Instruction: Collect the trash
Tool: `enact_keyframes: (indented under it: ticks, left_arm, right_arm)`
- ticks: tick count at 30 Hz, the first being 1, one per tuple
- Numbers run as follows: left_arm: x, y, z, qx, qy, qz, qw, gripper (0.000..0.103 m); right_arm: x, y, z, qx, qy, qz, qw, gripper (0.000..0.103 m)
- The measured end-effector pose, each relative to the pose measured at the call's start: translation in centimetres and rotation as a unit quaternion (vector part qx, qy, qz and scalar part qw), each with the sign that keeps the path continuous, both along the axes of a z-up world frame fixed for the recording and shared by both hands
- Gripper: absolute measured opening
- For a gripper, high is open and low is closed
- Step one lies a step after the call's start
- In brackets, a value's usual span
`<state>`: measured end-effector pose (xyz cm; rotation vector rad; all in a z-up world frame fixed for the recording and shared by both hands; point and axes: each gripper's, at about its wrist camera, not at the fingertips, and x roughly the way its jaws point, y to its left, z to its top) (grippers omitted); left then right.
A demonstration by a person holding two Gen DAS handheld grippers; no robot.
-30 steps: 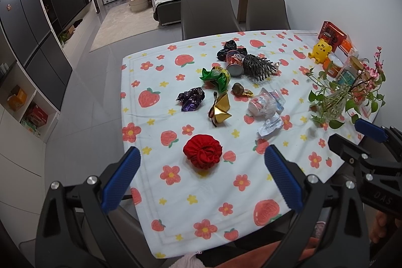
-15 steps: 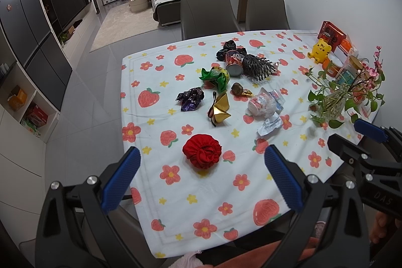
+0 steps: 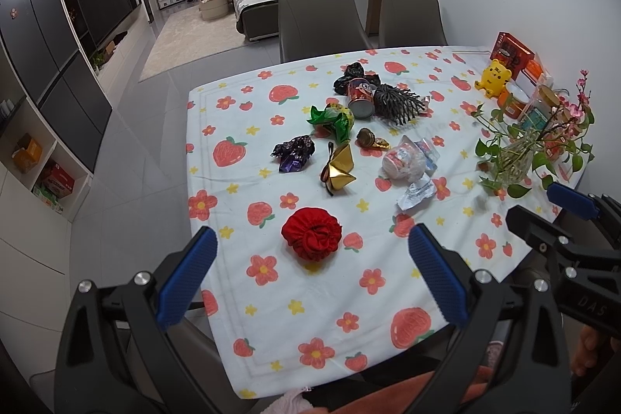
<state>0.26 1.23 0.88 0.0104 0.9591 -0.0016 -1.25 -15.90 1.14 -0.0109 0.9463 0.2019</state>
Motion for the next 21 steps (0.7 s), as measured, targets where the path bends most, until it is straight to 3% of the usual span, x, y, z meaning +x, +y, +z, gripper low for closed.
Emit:
enact_keyframes:
  ticks: [21]
  left_arm:
    - [0.04,0.38,-0.02,0.001,0.001,0.0,1.0,0.099]
  right_arm:
    - [0.61,0.02,-0.26,0.002,0.002,0.0,1.0,0.077]
